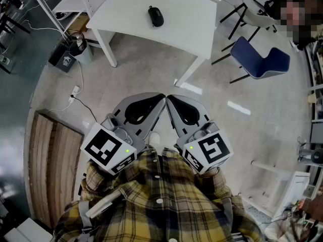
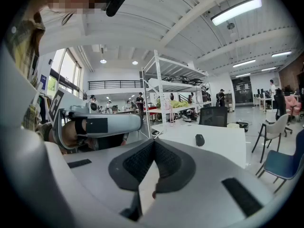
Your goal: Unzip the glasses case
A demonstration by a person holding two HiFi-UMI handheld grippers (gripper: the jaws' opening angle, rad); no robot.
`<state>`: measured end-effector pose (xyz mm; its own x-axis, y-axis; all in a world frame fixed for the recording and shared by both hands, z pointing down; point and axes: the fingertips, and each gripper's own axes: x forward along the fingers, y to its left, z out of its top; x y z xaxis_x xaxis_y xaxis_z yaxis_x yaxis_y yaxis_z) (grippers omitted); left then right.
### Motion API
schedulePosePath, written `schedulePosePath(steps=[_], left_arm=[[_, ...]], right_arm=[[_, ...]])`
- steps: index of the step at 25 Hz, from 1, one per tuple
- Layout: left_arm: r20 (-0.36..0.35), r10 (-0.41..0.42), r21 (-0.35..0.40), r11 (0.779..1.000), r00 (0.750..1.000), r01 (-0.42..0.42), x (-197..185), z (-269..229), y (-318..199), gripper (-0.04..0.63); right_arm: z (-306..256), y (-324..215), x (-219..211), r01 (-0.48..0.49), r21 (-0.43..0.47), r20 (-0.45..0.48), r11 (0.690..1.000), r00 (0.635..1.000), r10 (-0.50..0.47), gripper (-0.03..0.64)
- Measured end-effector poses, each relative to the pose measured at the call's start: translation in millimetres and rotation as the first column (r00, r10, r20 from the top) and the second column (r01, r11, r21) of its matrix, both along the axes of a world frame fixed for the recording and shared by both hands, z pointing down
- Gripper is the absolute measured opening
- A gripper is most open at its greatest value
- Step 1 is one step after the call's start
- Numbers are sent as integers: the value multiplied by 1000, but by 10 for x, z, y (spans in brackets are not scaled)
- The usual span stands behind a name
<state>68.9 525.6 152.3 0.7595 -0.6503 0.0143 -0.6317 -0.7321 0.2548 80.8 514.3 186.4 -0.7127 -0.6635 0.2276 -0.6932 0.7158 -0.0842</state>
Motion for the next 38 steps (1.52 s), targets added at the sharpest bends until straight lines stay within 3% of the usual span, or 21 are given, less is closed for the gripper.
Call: schedulePosePath(steps=[12, 20, 27, 38], left_arm=[[21, -16, 8, 1000, 1000, 16, 247, 70, 176, 5], [32, -47, 4, 999, 998, 47, 191, 105, 119, 5], [25, -52, -1, 999, 998, 52, -87, 187, -350, 5], [40, -18, -9, 1000, 999, 18, -883, 237, -1599, 5]], right_arm=[[66, 191, 259, 6, -10, 41, 1000, 999, -6, -2], [125, 137, 247, 16, -24, 44, 1000, 999, -15, -2], [207, -310, 20, 10, -35, 27, 999, 1000, -9, -2], [248, -1558, -669, -51, -47, 16, 998, 999, 52, -2]])
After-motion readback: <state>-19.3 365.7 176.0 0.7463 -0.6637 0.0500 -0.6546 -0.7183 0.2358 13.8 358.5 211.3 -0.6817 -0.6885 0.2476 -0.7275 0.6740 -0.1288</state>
